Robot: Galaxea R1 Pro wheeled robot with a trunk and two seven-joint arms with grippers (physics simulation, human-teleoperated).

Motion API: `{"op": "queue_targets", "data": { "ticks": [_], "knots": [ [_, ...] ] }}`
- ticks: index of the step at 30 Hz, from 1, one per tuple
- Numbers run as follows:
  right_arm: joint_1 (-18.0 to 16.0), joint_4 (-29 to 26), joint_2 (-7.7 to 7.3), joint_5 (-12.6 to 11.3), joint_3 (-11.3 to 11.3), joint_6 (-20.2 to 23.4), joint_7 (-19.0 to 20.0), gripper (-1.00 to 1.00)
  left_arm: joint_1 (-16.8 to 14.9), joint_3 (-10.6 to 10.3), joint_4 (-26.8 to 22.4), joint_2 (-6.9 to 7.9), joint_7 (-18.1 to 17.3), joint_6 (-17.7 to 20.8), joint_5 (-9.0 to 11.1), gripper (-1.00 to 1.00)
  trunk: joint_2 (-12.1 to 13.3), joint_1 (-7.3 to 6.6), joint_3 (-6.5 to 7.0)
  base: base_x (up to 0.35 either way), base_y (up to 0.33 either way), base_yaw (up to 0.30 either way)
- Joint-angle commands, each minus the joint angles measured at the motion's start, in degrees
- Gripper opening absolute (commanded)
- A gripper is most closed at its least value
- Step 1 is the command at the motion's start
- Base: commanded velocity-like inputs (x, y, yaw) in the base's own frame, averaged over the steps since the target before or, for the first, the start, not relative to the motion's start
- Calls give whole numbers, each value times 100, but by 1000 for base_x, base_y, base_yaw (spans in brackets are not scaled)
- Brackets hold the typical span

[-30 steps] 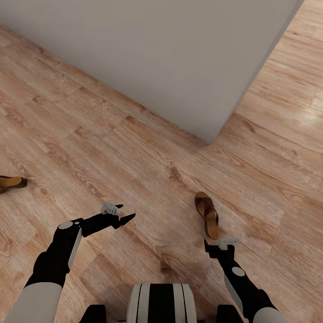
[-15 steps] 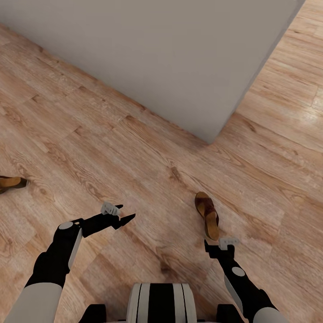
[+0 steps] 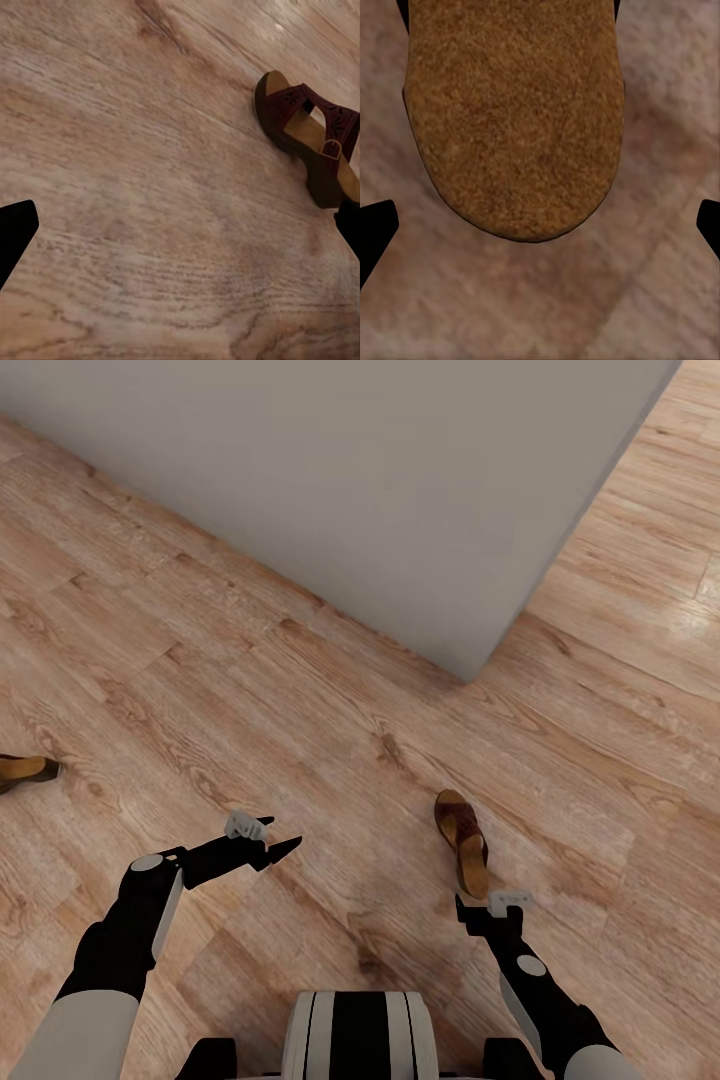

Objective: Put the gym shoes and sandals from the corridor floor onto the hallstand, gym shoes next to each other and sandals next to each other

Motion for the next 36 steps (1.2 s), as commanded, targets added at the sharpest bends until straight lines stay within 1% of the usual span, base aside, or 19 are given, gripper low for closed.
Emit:
{"op": "queue_targets", "data": {
  "ticks": [1,12,25,36],
  "knots": [
    [-2,3,-1,-2,9,-16,-19,100,-3,14,-8,-3,-36,60,-21,100,-1,-1,-3,0,0,0],
    [4,3,-1,-1,9,-16,-19,100,-3,17,-8,3,-45,65,-13,100,-1,-1,-3,59,59,0],
    [5,4,-1,-1,9,-19,-19,100,-3,17,-8,4,-43,55,-11,100,-1,-1,-3,6,4,0],
    [5,8,-1,-1,9,-24,-19,100,-3,11,-8,-3,-26,51,-11,100,-1,-1,-3,58,0,0]
  ]
}}
